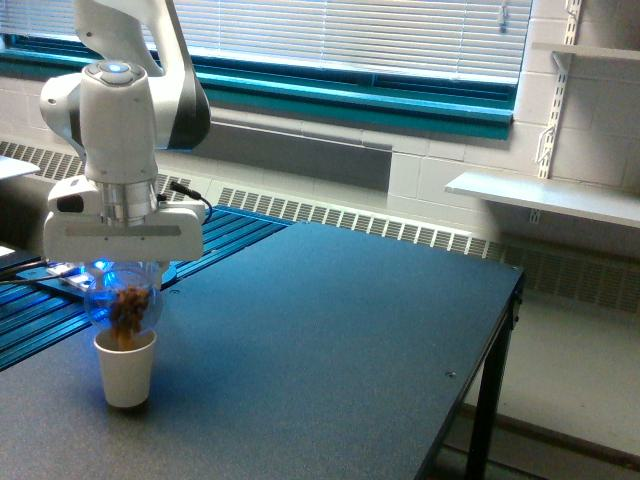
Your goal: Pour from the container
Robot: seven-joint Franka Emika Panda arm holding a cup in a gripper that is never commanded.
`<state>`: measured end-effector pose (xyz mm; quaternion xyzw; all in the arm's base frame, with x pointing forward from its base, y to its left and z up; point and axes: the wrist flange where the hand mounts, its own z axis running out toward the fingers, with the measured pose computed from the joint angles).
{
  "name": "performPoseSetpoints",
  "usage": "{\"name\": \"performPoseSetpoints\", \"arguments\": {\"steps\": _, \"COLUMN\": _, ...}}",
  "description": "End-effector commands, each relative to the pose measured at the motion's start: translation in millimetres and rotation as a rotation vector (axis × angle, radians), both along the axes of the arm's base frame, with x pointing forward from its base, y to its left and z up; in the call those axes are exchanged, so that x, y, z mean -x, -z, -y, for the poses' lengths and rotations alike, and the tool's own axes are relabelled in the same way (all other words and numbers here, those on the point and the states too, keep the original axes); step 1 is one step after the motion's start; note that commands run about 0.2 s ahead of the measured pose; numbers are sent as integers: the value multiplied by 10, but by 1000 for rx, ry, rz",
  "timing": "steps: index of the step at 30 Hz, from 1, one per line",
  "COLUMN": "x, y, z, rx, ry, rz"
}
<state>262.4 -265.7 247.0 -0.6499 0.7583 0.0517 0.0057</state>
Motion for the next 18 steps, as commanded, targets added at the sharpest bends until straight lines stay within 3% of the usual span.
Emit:
{"name": "performPoseSetpoints", "arguments": {"steps": 1, "x": 18, "y": 92, "z": -96, "rx": 10, "ry": -3, "rz": 1}}
{"name": "performPoseSetpoints", "arguments": {"steps": 4, "x": 5, "y": 94, "z": -90, "rx": 8, "ry": -5, "rz": -4}}
{"name": "performPoseSetpoints", "arguments": {"steps": 6, "x": -51, "y": -17, "z": 17, "rx": 3, "ry": -9, "rz": -6}}
{"name": "performPoseSetpoints", "arguments": {"steps": 12, "x": 37, "y": 125, "z": -125, "rx": 6, "ry": -19, "rz": -10}}
{"name": "performPoseSetpoints", "arguments": {"steps": 15, "x": -120, "y": -159, "z": 123, "rx": 4, "ry": -20, "rz": -2}}
{"name": "performPoseSetpoints", "arguments": {"steps": 18, "x": -108, "y": -86, "z": 26, "rx": 1, "ry": -22, "rz": -9}}
